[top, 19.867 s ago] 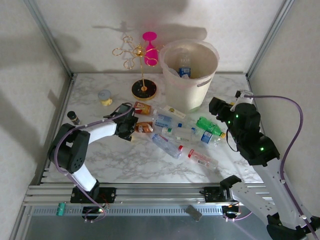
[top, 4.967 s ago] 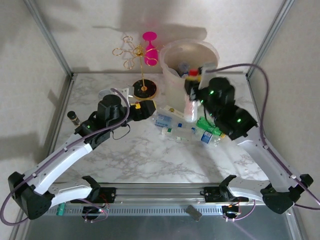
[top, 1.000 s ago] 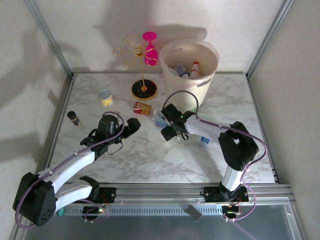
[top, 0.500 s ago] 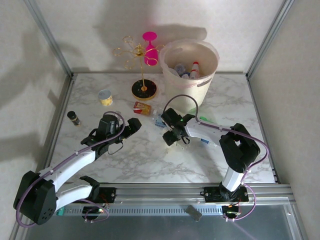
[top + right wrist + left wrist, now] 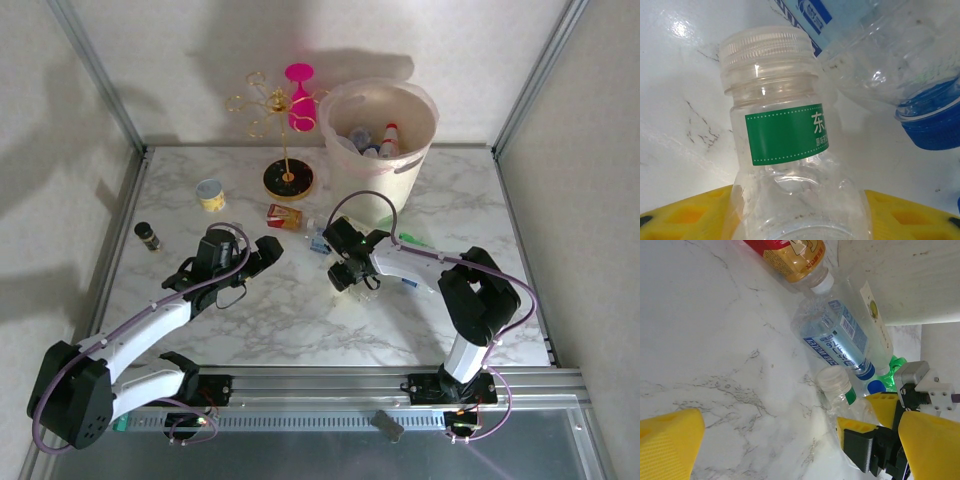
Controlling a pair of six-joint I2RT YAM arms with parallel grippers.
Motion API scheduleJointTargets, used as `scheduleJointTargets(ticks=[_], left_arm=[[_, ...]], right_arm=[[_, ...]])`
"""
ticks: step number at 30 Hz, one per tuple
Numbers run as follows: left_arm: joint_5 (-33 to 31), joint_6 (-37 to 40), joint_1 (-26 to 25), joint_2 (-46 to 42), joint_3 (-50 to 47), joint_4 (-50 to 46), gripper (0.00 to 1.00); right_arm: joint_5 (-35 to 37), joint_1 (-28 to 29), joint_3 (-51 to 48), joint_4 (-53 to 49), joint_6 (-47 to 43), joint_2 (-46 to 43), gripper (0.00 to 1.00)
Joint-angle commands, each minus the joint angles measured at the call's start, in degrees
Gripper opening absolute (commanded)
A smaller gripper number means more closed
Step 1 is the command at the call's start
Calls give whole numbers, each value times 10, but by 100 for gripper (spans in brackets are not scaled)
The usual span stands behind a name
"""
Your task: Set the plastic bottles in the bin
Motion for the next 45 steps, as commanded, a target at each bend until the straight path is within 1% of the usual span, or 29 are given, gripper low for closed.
scheduleJointTargets(ticks=[1, 3, 7, 13, 16, 19, 22, 24, 26, 27, 29, 32, 35, 37, 40, 41, 45], left_arm=[[7, 1, 5, -6, 13, 0, 99], [8, 2, 4, -9, 16, -4, 99], [1, 12, 4, -23, 32, -24, 99], [-9, 47, -5, -59, 74, -53, 99], [-14, 83, -31, -69, 111, -69, 99], [-33, 129, -68, -63, 172, -109, 99], [-29, 153, -81, -45, 236, -145, 98], [-36, 165, -83, -37, 271, -161, 98], [-61, 180, -83, -35, 294, -175, 98], [-79, 188, -83, -33, 303, -182, 98], [-112, 203, -83, -31, 313, -192, 98], [-137, 218, -83, -30, 312, -190, 98], [-154, 220, -83, -31, 288, -173, 97], [-163, 215, -83, -31, 268, -161, 97], [-163, 210, -83, -31, 241, -141, 97], [-163, 210, -83, -28, 235, -137, 97], [-170, 213, -83, -18, 221, -129, 97]], right_arm=[[-20, 6, -17, 6, 13, 5, 49], [-21, 7, -17, 6, 14, -6, 47], [-35, 12, -17, 8, 13, -43, 46], [-54, 16, -14, 20, 12, -123, 43], [-70, 16, -9, 32, 14, -175, 42], [-76, 13, 12, 38, 21, -221, 42], [-95, -6, 68, 31, 22, -240, 42], [-108, -30, 119, 27, 23, -245, 42], [-127, -59, 166, 32, 29, -246, 42], [-141, -84, 189, 40, 35, -248, 42], [-168, -127, 229, 60, 56, -248, 41], [-196, -196, 279, 100, 95, -239, 41], [-182, -250, 342, 106, 115, -202, 41], [-185, -280, 389, 100, 130, -164, 41], [-181, -307, 447, 100, 146, -108, 41], [-190, -317, 464, 105, 154, -90, 41], [-196, -330, 530, 101, 164, -16, 40]])
